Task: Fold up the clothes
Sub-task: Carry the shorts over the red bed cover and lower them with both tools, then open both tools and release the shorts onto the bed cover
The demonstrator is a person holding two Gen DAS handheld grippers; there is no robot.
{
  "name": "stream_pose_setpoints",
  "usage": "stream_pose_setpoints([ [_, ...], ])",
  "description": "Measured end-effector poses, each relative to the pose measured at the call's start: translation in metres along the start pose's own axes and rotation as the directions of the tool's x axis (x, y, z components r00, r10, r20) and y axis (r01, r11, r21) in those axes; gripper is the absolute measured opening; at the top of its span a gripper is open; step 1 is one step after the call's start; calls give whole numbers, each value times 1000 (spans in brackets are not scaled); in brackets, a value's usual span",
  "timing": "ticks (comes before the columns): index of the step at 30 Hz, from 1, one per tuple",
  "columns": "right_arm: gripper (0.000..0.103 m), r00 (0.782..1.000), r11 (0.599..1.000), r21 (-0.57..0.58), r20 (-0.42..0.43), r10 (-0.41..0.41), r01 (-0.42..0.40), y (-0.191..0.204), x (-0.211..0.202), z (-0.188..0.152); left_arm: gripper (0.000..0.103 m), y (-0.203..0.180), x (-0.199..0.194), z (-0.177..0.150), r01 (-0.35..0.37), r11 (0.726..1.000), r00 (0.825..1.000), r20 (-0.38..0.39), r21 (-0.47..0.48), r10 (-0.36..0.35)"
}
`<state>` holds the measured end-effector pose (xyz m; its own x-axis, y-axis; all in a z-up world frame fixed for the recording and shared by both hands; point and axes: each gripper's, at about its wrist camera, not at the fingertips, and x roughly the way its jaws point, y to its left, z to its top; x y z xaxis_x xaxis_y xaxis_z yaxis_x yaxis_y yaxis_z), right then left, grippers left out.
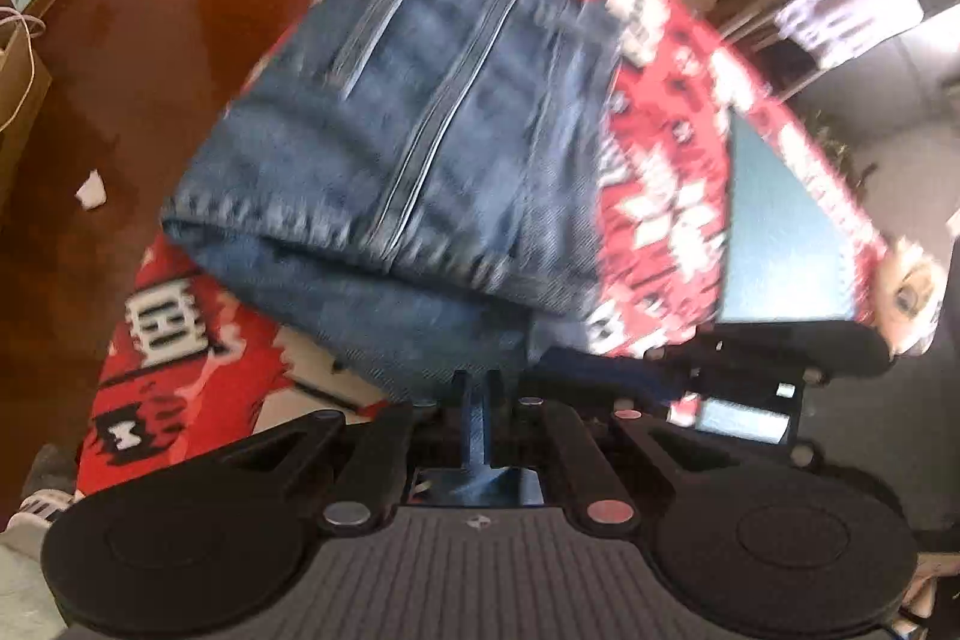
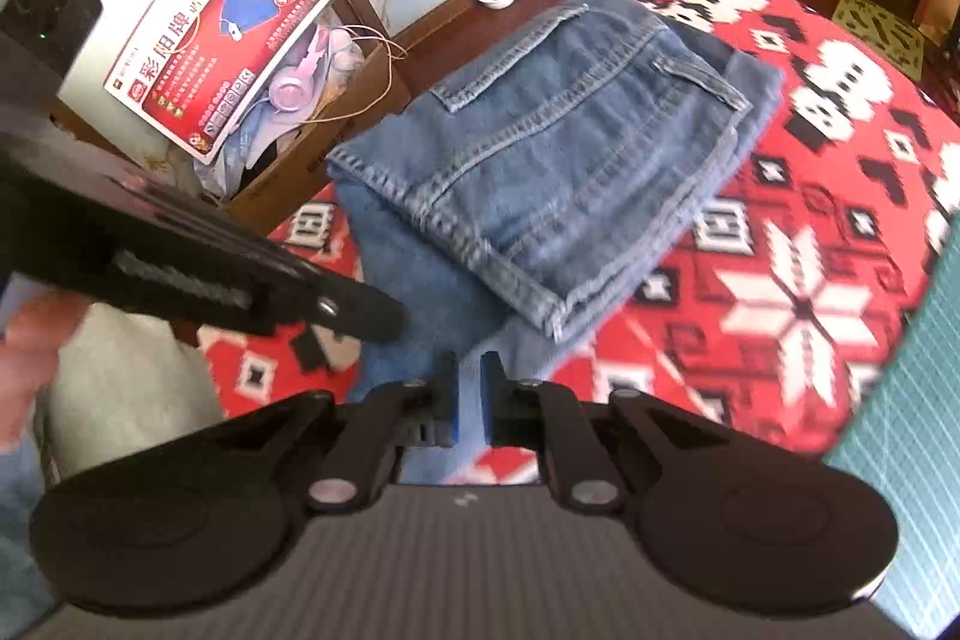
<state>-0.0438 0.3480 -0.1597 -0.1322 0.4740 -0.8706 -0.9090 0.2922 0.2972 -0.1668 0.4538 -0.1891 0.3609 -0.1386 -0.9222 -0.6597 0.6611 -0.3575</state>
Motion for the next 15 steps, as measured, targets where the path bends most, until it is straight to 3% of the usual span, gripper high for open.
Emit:
stream_pose_setpoints([
  [5, 9, 1000, 1000, -16, -10, -6, 5, 5, 29, 8, 2, 4, 1, -17, -17, 1000, 1000, 1, -23, 17],
  [9, 9, 1000, 1000, -19, -17, -6, 6, 12, 26, -7, 2, 7, 0, -28, -16, 997, 1000, -5, -72, 16],
  [15, 11, 999, 999, 30, -28, -29, 29, 2, 7, -4, 2, 3, -8, -37, -28, 993, 999, -34, -112, 24],
])
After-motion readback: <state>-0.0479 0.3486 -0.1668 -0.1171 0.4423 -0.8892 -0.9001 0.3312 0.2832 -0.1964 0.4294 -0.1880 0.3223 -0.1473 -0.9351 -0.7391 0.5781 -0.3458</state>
